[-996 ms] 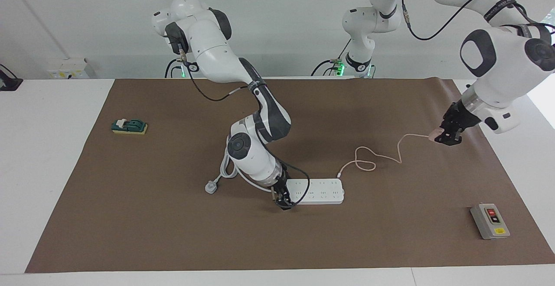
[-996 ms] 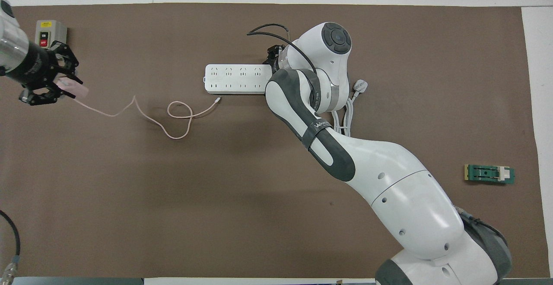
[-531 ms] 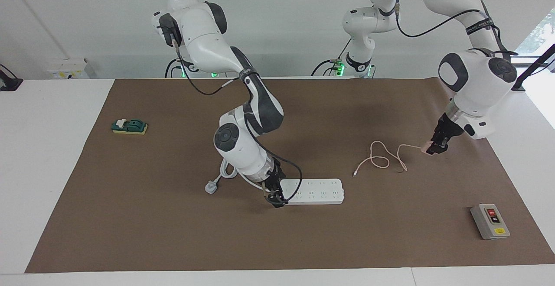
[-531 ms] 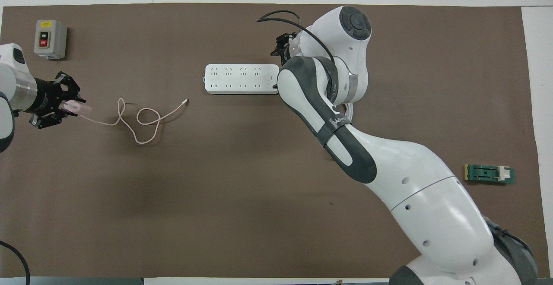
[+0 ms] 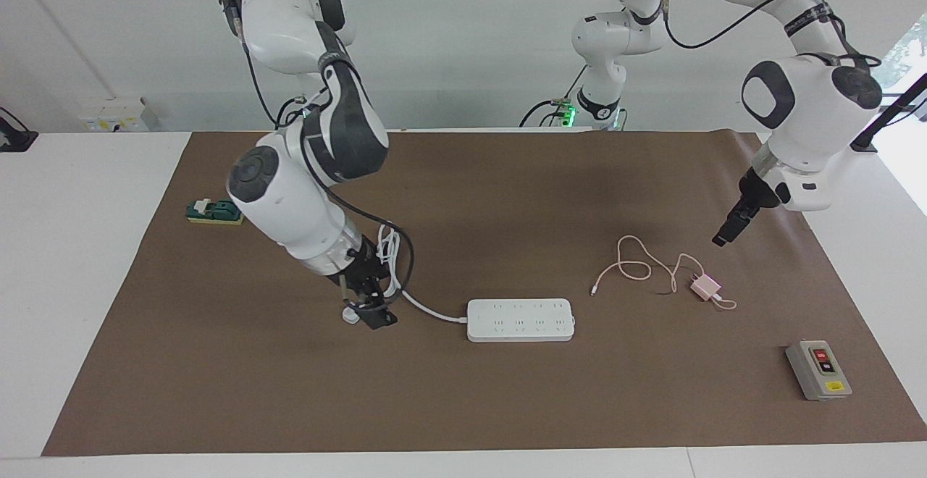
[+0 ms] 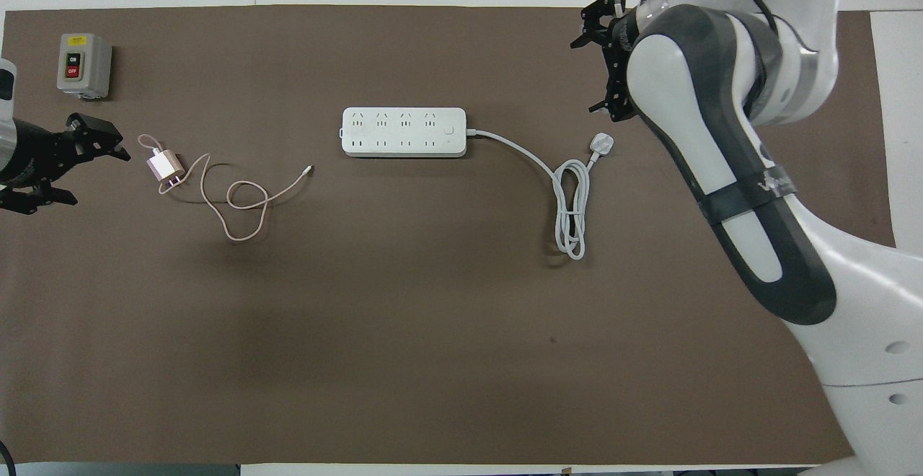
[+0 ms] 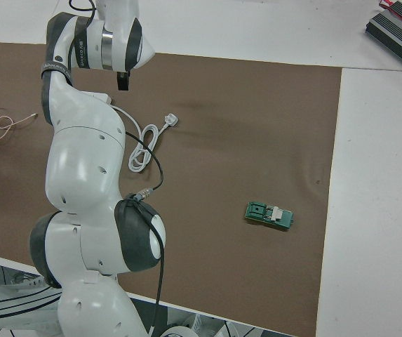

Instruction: Unplug charger and place it aside

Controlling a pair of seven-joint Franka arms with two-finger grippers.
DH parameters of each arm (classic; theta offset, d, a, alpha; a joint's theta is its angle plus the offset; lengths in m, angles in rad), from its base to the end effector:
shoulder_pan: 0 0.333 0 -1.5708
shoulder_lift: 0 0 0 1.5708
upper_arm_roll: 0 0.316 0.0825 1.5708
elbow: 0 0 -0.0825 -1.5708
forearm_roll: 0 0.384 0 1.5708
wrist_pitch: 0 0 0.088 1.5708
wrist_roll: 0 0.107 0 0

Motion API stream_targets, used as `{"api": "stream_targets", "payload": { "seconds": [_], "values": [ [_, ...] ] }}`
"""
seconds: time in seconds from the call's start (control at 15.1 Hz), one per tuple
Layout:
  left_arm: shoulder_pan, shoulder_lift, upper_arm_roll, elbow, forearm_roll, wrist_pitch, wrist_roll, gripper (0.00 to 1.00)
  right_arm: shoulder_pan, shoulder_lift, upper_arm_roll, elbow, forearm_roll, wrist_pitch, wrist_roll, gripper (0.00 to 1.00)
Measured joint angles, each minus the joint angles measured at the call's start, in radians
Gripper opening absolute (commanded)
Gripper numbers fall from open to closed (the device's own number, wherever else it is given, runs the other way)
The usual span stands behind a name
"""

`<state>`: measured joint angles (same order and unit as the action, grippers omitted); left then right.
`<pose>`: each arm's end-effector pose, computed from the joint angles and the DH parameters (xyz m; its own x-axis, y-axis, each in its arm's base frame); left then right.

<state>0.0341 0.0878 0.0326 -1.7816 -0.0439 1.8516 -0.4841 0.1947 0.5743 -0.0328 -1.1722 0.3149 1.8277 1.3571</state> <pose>0.5862 0.0352 0.4980 0.8453 0.5332 -0.0341 0.5341 -0.8450 0.0262 0.7157 0.1488 0.4717 0.3141 -0.9112 -0.2665 -0.9485 -0.2889 -0.1299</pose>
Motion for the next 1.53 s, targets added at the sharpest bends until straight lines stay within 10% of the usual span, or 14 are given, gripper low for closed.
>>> {"api": "stream_targets", "payload": {
  "seconds": [0.6,1.53],
  "values": [
    [-0.004,-0.126,-0.108,0.192,0.000,-0.389,0.385,1.00,-0.117,-0.276,-0.002,-0.117,-0.154,-0.251,-0.525,1.00],
    [-0.018,-0.100,-0.111,0.197,0.000,-0.301,0.492,1.00,-0.206,-0.569,-0.003,-0.374,-0.279,-0.342,-1.206,1.00]
  ]
}}
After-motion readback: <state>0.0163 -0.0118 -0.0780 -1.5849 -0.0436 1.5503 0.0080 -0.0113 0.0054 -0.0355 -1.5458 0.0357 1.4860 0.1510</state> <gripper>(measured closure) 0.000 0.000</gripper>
